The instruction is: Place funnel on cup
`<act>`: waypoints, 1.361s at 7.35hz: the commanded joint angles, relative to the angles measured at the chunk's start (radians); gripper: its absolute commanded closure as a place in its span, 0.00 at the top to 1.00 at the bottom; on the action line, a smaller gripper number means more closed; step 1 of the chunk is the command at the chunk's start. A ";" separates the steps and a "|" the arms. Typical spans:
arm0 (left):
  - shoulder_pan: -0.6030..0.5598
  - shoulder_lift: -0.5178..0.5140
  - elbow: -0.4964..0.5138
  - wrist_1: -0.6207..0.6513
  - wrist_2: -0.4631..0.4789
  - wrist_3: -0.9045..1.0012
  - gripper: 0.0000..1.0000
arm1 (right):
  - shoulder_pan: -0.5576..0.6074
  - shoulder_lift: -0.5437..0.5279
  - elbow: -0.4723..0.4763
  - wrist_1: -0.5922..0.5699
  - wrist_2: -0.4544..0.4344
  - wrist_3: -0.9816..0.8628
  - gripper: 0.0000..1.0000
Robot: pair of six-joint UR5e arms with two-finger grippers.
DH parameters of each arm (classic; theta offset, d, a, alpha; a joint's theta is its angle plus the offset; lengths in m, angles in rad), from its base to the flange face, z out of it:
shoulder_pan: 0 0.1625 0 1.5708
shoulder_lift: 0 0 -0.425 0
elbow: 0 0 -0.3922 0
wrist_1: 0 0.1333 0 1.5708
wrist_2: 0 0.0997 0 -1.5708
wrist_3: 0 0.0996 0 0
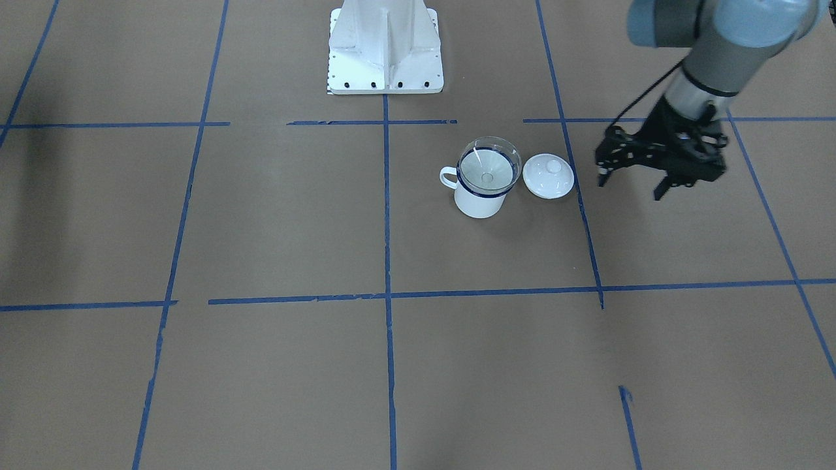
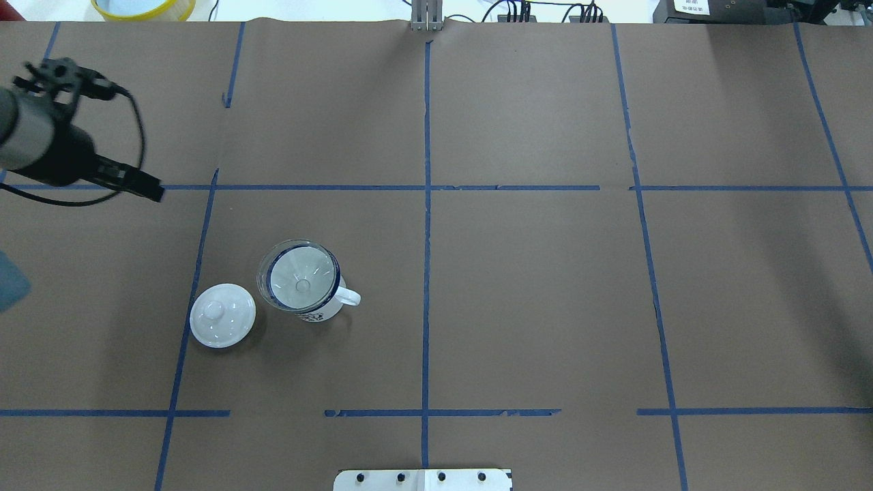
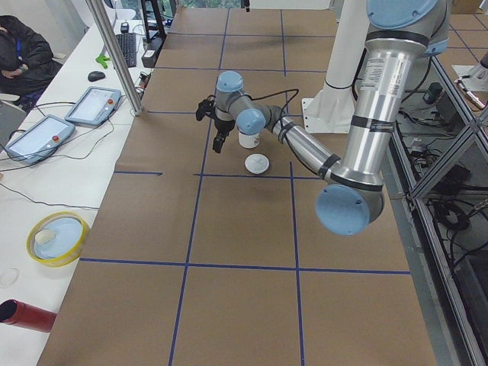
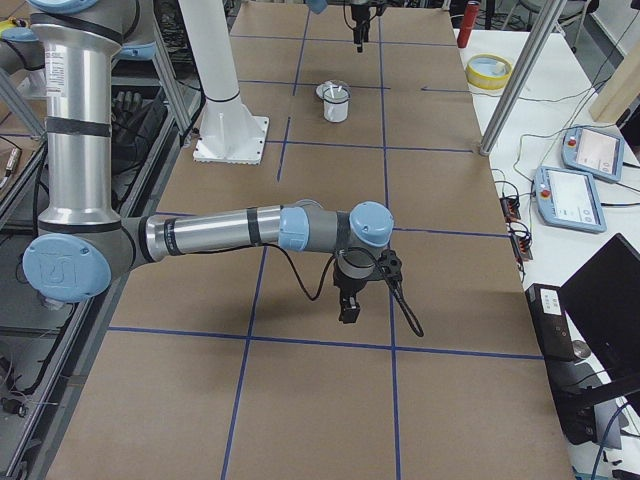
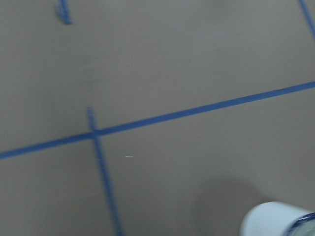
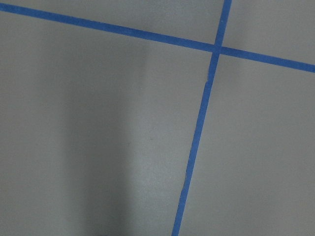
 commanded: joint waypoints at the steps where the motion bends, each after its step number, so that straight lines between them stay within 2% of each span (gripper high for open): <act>1: -0.321 0.187 0.106 -0.039 -0.177 0.314 1.00 | 0.000 -0.001 0.001 0.000 0.000 0.000 1.00; 2: -0.408 0.232 0.178 -0.035 -0.178 0.504 1.00 | 0.000 0.001 0.001 0.000 0.000 0.000 1.00; 3: -0.489 0.255 0.234 -0.024 -0.179 0.588 1.00 | 0.000 -0.001 0.001 0.000 0.000 0.000 1.00; 5: -0.524 0.298 0.304 -0.037 -0.181 0.595 1.00 | 0.000 -0.001 0.001 0.000 0.000 0.000 1.00; 7: -0.572 0.306 0.293 -0.012 -0.181 0.700 1.00 | 0.000 -0.001 0.001 0.000 0.000 0.000 1.00; 10: -0.570 0.298 0.305 -0.007 -0.178 0.698 1.00 | 0.000 -0.001 -0.001 0.000 0.000 0.000 1.00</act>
